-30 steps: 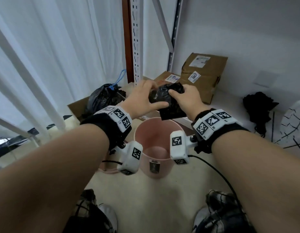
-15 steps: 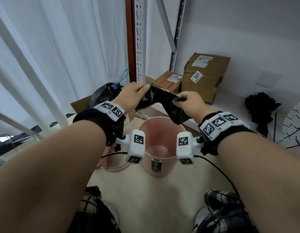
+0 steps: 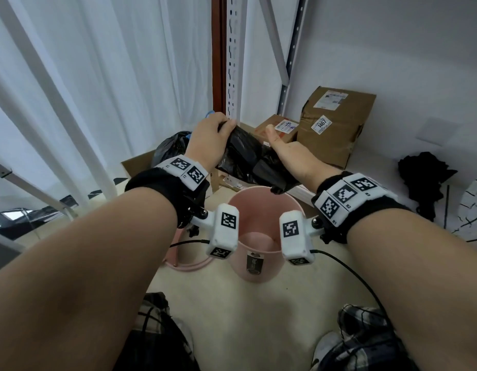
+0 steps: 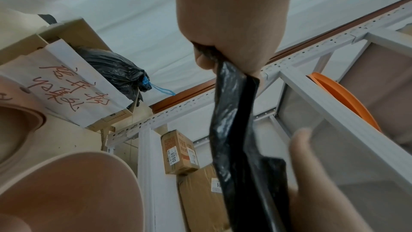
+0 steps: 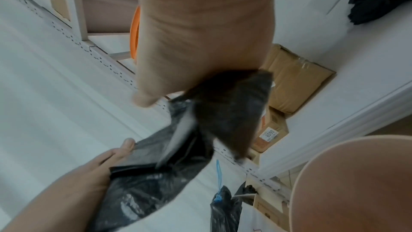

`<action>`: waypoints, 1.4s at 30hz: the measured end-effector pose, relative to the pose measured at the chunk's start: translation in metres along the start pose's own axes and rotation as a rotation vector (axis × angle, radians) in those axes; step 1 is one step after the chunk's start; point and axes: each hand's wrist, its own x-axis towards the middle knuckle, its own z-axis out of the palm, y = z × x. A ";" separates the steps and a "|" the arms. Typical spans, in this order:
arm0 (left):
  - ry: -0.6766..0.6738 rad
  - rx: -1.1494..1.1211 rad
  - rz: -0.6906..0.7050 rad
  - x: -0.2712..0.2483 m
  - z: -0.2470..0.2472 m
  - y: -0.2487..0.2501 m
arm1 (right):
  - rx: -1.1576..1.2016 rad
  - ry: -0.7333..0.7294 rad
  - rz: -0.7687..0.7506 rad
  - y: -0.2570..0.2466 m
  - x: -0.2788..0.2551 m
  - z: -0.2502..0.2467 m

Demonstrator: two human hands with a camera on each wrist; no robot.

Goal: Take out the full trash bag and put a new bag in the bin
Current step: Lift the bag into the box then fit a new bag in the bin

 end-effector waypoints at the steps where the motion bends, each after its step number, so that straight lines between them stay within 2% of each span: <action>1: 0.014 -0.003 0.007 0.000 -0.004 -0.001 | -0.051 0.016 -0.009 0.003 0.003 0.000; 5: 0.115 -0.130 -0.025 0.005 -0.017 -0.001 | -0.109 -0.057 -0.002 0.003 0.004 0.002; 10: 0.256 -0.200 -0.059 0.012 -0.026 0.008 | 0.014 -0.108 -0.056 -0.011 0.001 0.005; 17: 0.439 -0.156 -0.336 0.007 -0.038 -0.029 | -0.167 0.042 -0.058 0.012 0.010 -0.001; 21: 0.461 -0.109 -0.502 0.005 -0.046 -0.038 | -0.062 0.178 -0.058 0.027 0.016 -0.012; 23: 0.419 -0.074 -0.497 0.004 -0.045 -0.039 | 0.076 0.227 -0.033 0.028 0.014 -0.014; 25: 0.359 -0.027 -0.505 0.001 -0.040 -0.041 | 0.118 0.270 -0.013 0.026 0.012 -0.016; 29: 0.103 0.256 -0.672 -0.004 -0.027 -0.045 | 0.011 0.299 0.024 0.025 0.010 -0.020; 30: 0.046 0.316 -0.662 -0.005 -0.025 -0.043 | -0.025 0.298 0.022 0.024 0.010 -0.020; 31: 0.013 0.322 -0.589 -0.005 -0.024 -0.037 | -0.067 0.286 0.014 0.022 0.010 -0.019; 33: -0.077 0.150 -0.356 -0.006 -0.022 -0.021 | -0.169 0.225 -0.014 0.014 0.010 -0.015; 35: -0.323 -0.046 -0.162 -0.010 -0.019 0.002 | -0.234 0.153 -0.065 0.005 0.009 -0.009; 37: -0.553 -0.070 -0.076 -0.014 -0.012 0.014 | -0.232 0.098 -0.123 -0.004 0.010 -0.003; 39: -0.577 -0.075 -0.065 -0.013 -0.005 0.014 | -0.234 0.058 -0.167 -0.010 0.009 0.002; 42: -0.434 -0.021 -0.131 -0.008 -0.005 0.003 | -0.257 0.131 -0.211 -0.009 0.006 0.003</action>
